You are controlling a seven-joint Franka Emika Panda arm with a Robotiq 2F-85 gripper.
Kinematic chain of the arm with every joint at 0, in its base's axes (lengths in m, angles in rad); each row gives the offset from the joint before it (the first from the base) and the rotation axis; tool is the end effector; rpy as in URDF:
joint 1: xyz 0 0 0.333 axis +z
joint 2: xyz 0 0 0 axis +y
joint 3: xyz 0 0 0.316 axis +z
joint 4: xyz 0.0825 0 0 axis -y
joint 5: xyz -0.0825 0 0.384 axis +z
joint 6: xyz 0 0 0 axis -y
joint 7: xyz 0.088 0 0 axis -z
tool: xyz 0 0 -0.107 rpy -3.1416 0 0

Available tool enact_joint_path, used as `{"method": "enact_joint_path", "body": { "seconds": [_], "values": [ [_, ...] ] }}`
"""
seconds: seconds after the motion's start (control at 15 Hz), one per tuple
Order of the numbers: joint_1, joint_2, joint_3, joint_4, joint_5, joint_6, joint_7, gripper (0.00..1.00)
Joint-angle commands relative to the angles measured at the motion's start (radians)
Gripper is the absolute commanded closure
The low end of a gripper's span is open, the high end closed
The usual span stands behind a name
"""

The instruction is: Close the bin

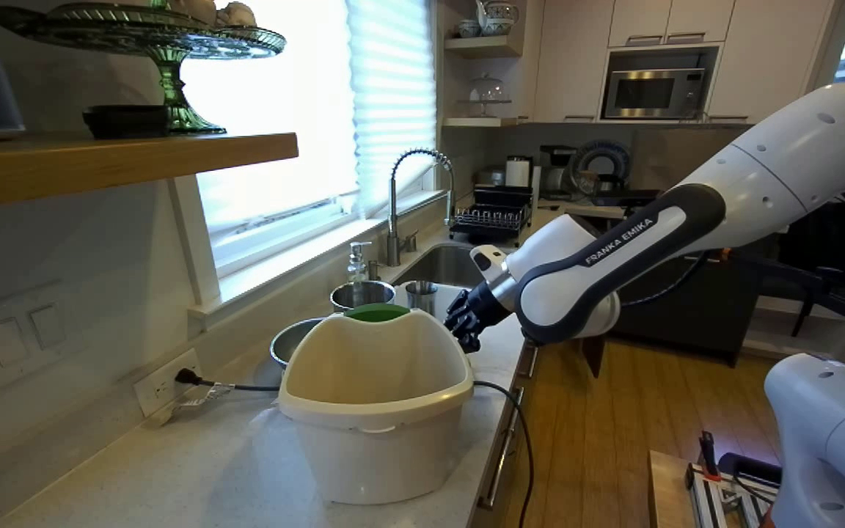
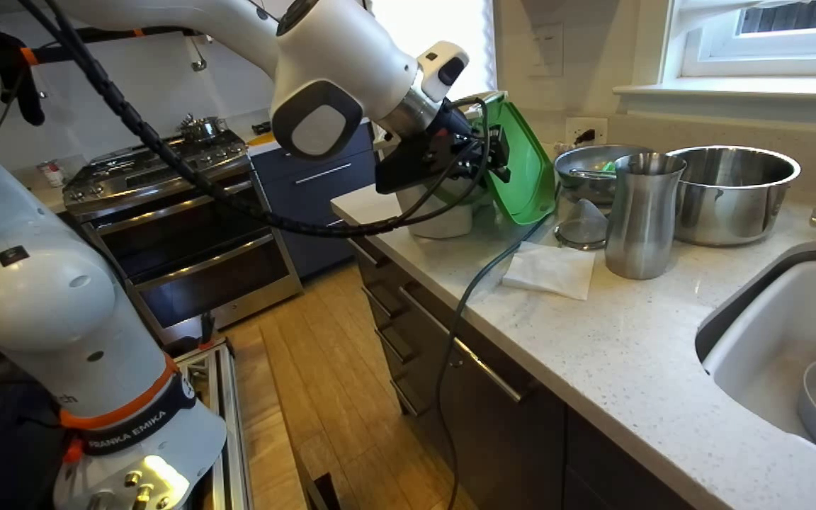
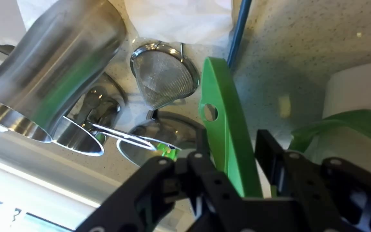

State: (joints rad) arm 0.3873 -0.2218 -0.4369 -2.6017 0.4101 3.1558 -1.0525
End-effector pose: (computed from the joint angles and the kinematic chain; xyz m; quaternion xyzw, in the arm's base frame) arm 0.4676 -0.0614 0.4054 0.8924 0.2581 0.3603 0.0848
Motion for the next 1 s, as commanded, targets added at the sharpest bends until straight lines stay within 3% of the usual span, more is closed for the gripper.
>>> {"method": "enact_joint_path", "body": {
  "seconds": [0.0,0.13,0.6,0.93],
  "values": [
    [-0.023,-0.003,0.034,0.000,-0.005,-0.041,0.039,0.89],
    [-0.033,-0.004,0.050,-0.002,-0.015,-0.053,0.044,0.99],
    [-0.161,-0.021,0.192,-0.023,-0.074,-0.059,0.115,0.96],
    [-0.172,-0.066,0.233,-0.028,-0.083,-0.136,0.115,0.96]
  ]
}}
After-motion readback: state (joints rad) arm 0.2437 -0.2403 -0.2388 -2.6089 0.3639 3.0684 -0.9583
